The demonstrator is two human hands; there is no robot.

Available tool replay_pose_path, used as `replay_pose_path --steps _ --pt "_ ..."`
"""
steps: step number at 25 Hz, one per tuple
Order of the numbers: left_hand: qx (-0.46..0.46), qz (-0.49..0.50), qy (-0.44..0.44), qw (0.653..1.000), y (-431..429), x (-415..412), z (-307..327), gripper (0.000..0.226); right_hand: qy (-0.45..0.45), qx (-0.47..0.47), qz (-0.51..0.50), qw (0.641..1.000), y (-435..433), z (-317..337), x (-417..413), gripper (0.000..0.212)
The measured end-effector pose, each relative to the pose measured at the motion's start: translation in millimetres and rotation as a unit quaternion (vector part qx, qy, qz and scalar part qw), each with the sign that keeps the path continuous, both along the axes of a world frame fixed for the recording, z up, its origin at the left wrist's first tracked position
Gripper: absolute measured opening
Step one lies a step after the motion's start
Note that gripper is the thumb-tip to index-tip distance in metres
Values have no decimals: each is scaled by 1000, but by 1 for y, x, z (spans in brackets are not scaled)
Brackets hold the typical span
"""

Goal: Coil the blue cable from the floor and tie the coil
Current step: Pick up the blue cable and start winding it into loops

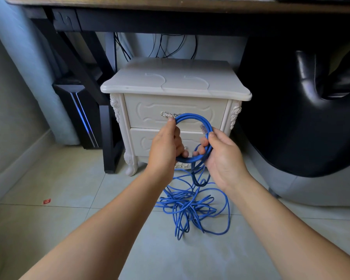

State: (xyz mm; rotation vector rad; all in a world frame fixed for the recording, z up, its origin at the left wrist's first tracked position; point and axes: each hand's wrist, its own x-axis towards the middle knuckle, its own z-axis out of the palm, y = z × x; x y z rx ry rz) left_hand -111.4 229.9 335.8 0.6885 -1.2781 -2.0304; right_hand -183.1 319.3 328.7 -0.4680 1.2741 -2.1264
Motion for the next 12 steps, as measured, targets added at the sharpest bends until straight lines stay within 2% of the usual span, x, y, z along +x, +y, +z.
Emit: replay_pose_path --steps 3,5,7,9,12 --pt "20 -63 -9 998 -4 3 2 31 55 54 1 997 0 -1 -10 30" --pt "-36 -72 -48 996 -9 4 3 28 116 101 13 988 2 -1 -14 30" --pt "-132 -73 -89 984 -14 4 2 28 191 161 25 968 4 1 -14 30" --pt "-270 -64 -131 952 -20 6 -1 24 277 239 23 930 5 0 -15 27" --pt "-459 -76 -200 862 -20 7 -3 29 373 293 22 880 6 0 -17 32"
